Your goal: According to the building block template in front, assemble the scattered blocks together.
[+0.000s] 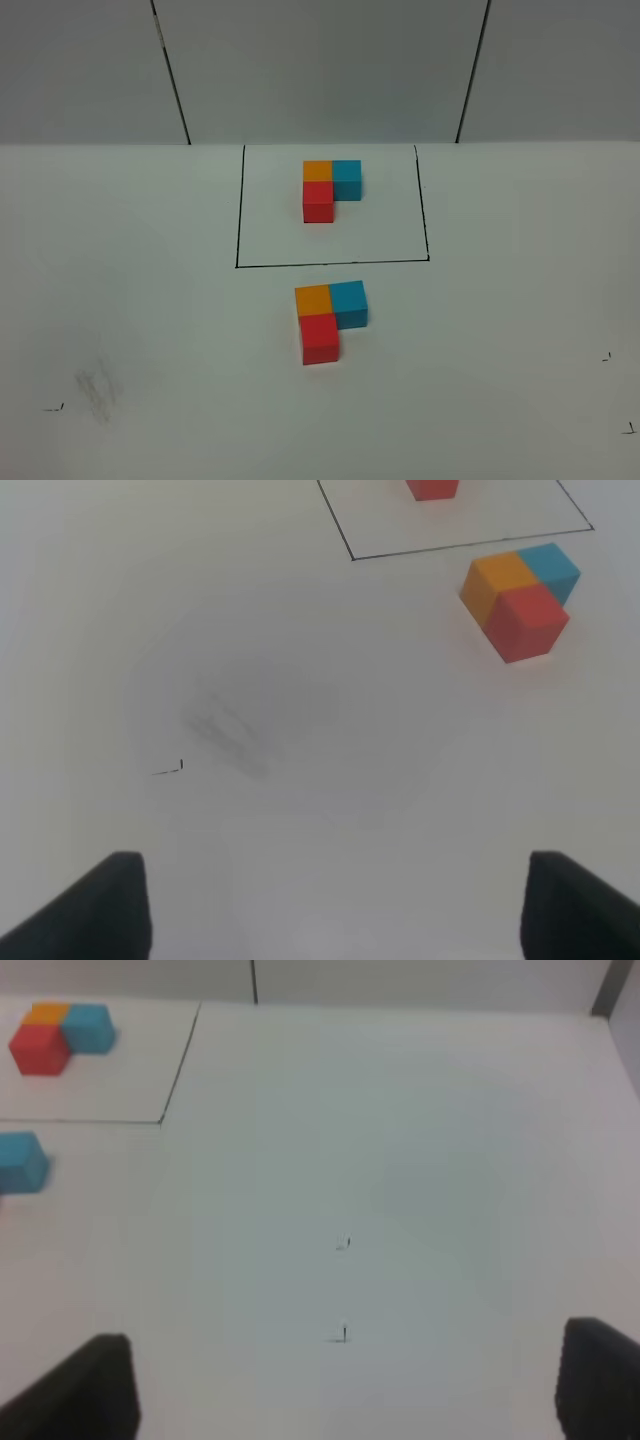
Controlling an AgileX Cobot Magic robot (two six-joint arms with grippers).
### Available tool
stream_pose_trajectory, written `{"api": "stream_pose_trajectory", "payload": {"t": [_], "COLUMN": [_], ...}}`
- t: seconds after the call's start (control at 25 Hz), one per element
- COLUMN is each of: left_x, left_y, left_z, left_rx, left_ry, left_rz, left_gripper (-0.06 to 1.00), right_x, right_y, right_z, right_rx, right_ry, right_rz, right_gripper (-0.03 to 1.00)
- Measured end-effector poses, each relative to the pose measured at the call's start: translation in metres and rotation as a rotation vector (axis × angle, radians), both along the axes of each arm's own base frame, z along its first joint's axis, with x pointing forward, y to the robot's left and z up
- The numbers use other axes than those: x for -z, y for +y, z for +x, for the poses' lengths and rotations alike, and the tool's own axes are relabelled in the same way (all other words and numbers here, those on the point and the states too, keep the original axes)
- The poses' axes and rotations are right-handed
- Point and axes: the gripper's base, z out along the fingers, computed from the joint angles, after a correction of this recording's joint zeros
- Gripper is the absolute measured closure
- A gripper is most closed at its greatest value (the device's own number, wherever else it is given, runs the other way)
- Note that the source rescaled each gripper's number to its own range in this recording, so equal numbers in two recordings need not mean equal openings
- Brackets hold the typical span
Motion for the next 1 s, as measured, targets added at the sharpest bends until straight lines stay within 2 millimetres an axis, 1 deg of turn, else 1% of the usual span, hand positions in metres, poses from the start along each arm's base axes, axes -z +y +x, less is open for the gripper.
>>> {"api": "stream_pose_trajectory", "payload": {"t": [0.2, 0.48, 0.56, 1.0], "left_x": [0.000, 0.000, 0.000, 0.000], "left_y": [0.000, 0.000, 0.000, 0.000], "left_z": [0.000, 0.000, 0.000, 0.000], "left_rx": [0.000, 0.000, 0.000, 0.000], "left_ry": [0.000, 0.000, 0.000, 0.000], "left_rz": [0.000, 0.000, 0.000, -0.001], "left_gripper": [0.00, 0.00, 0.00, 0.00], "right_x": [0.024, 0.047, 0.049, 0.049], "right_y": [0.002, 0.004, 0.004, 0.004], "right_z": [0.017, 0.029, 0.031, 0.032], "right_rx": [-0.004, -0.008, -0.010, -0.015], "right_ry": [0.046, 0.100, 0.098, 0.085], "right_rz": [-0.007, -0.019, -0.023, -0.031], "right_gripper": [0.19, 0.19, 0.19, 0.19]}}
